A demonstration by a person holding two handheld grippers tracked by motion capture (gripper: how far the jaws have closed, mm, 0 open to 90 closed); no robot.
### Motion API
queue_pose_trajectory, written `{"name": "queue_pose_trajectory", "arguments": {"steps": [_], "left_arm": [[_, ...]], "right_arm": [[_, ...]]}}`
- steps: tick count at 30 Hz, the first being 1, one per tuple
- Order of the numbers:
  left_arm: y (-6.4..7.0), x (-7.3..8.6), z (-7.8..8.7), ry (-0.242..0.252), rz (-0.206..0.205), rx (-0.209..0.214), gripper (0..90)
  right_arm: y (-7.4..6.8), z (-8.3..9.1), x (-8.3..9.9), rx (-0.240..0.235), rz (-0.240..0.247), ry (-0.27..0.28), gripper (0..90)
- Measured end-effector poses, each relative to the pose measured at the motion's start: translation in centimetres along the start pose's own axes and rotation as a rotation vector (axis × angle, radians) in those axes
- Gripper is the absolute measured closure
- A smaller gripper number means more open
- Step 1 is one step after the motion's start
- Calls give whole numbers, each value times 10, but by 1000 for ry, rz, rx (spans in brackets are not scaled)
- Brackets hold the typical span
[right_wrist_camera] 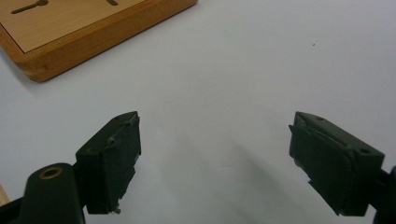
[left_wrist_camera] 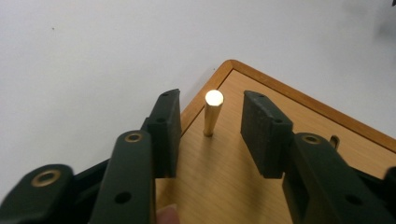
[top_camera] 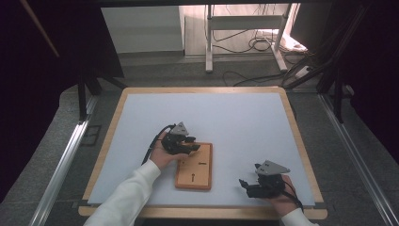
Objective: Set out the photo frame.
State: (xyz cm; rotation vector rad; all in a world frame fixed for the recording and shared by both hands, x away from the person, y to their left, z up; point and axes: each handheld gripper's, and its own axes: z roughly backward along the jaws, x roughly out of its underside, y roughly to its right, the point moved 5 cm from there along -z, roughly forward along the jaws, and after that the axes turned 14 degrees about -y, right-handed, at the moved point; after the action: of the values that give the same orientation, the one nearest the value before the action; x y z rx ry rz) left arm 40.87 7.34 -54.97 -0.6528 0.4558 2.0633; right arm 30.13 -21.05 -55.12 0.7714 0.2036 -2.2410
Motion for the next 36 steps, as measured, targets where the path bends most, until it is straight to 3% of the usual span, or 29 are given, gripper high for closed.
{"name": "queue_pose_trajectory", "arguments": {"steps": [13, 24, 36], "left_arm": [[-2, -3, -5, 1, -10, 17, 836], [-5, -4, -5, -15, 35, 55, 846], [-7, -5, -5, -34, 67, 92, 839]], "right_arm": [[0, -1, 0, 1, 2, -3, 169], [0, -3, 0, -3, -3, -5, 169], [-10, -1, -4, -13, 35, 18, 169]]}}
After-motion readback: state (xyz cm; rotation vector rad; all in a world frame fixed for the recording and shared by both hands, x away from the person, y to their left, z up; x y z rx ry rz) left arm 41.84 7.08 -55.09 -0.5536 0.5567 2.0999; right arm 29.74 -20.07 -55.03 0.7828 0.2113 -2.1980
